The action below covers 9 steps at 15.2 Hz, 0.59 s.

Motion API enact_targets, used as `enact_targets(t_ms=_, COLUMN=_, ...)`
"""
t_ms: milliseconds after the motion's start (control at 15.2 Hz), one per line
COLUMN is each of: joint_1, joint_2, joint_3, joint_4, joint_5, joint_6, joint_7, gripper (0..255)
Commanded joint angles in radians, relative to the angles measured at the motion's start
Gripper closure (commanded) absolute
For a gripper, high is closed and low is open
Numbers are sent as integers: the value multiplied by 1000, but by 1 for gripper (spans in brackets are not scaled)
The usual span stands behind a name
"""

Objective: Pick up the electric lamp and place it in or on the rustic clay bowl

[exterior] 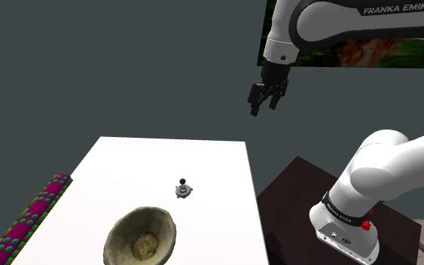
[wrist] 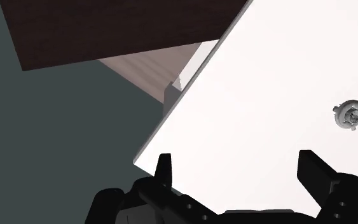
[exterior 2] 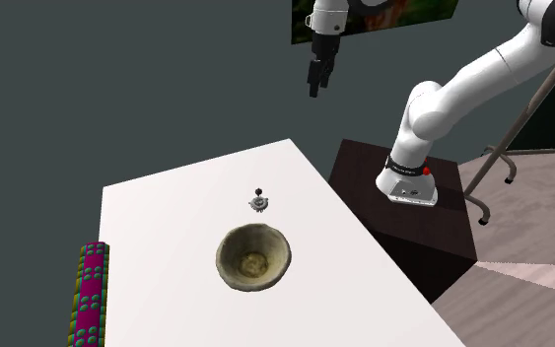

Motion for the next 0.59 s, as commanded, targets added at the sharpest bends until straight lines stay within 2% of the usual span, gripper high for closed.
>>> enact_targets(t_ms=0, joint_1=13, joint_2=23, joint_3=41, joint_4=-21, joint_5=20, joint_6=52, joint_7=37, gripper=0)
enact_targets(t_ms=528, joint_1=53, joint_2=201, joint_3=221, joint_4=-36, joint_5=72, joint_6=268, joint_7=197, gripper=0)
